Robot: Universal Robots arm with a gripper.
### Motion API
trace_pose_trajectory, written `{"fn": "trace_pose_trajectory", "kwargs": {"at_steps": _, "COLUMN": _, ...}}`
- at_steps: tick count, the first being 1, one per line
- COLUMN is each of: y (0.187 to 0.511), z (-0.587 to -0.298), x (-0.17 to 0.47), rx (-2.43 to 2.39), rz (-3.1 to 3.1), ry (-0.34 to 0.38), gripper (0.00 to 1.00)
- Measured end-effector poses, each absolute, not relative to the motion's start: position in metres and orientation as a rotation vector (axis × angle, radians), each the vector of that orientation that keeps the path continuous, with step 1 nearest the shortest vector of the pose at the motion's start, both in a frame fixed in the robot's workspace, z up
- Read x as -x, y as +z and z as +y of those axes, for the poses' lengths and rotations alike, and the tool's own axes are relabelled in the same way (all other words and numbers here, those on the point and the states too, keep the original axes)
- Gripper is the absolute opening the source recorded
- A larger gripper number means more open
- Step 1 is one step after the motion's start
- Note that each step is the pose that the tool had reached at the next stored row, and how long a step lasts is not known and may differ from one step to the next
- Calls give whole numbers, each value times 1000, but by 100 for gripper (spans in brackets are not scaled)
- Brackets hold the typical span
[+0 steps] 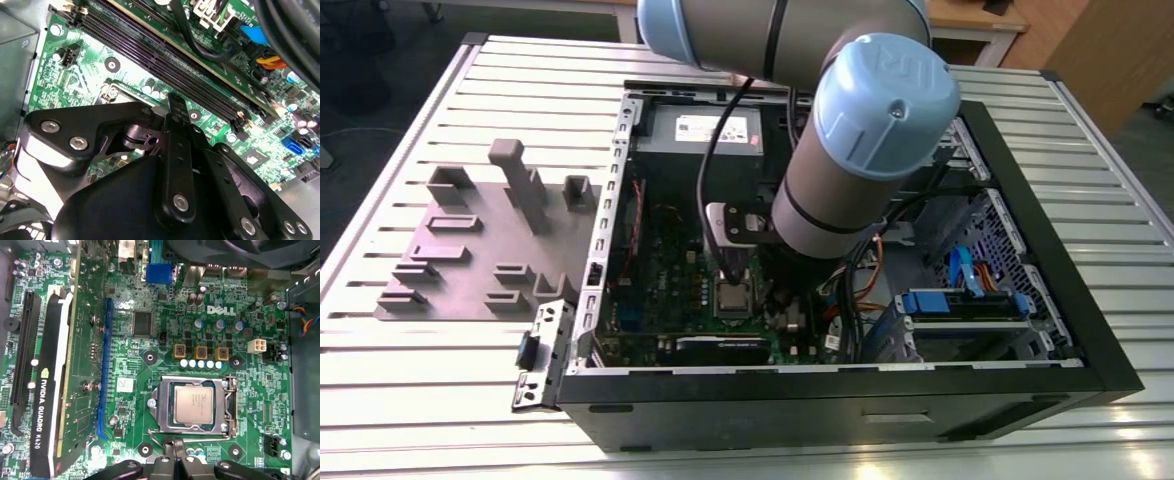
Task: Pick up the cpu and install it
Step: 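Install the first cpu locking lever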
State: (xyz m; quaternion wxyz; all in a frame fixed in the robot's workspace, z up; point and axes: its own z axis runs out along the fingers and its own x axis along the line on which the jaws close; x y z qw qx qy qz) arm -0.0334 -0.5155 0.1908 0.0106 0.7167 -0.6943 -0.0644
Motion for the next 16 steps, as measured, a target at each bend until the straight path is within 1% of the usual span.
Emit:
{"fn": "trace_pose_trajectory", "kwargs": {"at_steps": 8, "y": 205, "z": -516, "x": 33, "rx": -2237, "rz": -2166, "ry": -201, "gripper": 11}}
{"fn": "trace_pose_trajectory", "kwargs": {"at_steps": 16, "y": 206, "z": -516, "x": 33, "rx": -2237, "rz": -2166, "ry": -201, "gripper": 11}}
